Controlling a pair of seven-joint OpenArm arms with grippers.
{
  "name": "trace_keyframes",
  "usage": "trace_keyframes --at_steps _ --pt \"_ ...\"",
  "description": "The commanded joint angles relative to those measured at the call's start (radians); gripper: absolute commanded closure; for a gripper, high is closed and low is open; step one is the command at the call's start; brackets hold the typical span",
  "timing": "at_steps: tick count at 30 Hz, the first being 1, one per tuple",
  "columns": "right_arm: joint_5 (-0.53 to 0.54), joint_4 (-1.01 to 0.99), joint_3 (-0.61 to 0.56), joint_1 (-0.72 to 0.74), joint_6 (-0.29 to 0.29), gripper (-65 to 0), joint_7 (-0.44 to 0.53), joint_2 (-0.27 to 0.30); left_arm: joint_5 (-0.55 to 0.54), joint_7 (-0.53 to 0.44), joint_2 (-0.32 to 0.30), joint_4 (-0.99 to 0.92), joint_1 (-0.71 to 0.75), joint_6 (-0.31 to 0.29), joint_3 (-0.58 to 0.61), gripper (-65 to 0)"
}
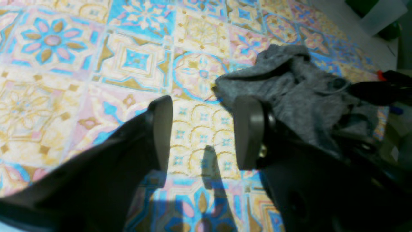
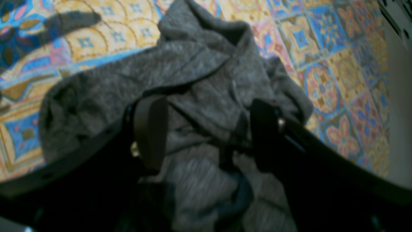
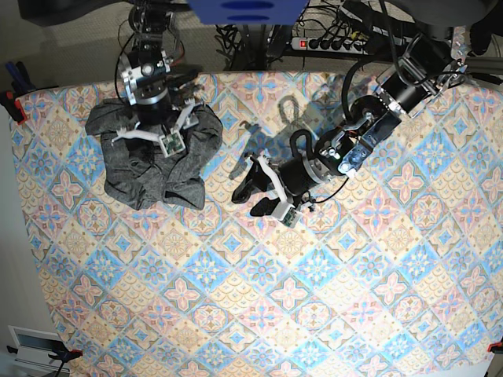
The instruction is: Layout the t-shirt on the table in an organized manner, then fold the t-shirt properly
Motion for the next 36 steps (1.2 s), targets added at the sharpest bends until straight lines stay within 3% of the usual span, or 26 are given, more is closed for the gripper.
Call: trace_keyframes --at_steps 1,6,23,26,30,36 --pt "0.010 0.021 -0.002 0.028 -0.014 -37.9 0.028 0.004 -0.005 -0.024 -0.002 0.018 -0.010 -0.009 -0.011 -29.9" --pt "0.011 0.018 0.001 0.088 -0.014 -37.9 0.022 0.005 -0.006 -0.024 -0.002 0.019 -0.001 -0.009 -0.011 -29.9" --pt "0.017 0.013 0.004 0.062 -0.013 -37.9 0.026 0.005 -0.008 -0.024 -0.004 0.023 0.013 -0.009 -0.018 -29.9" --pt "0.114 0.012 0.012 0.062 -0.013 -37.9 0.019 0.005 -0.011 -0.024 -0.004 0.024 0.012 -0.009 -0.020 -29.9" --pt "0.310 0.013 0.111 0.069 -0.013 -37.9 0.000 0.005 -0.012 -0.024 -0.004 0.024 0.012 -0.009 -0.020 -29.9" --pt "0.610 0.024 0.271 0.088 -0.013 -37.9 -0.227 0.005 -0.011 -0.024 -0.004 0.024 0.012 -0.009 -0.018 -29.9"
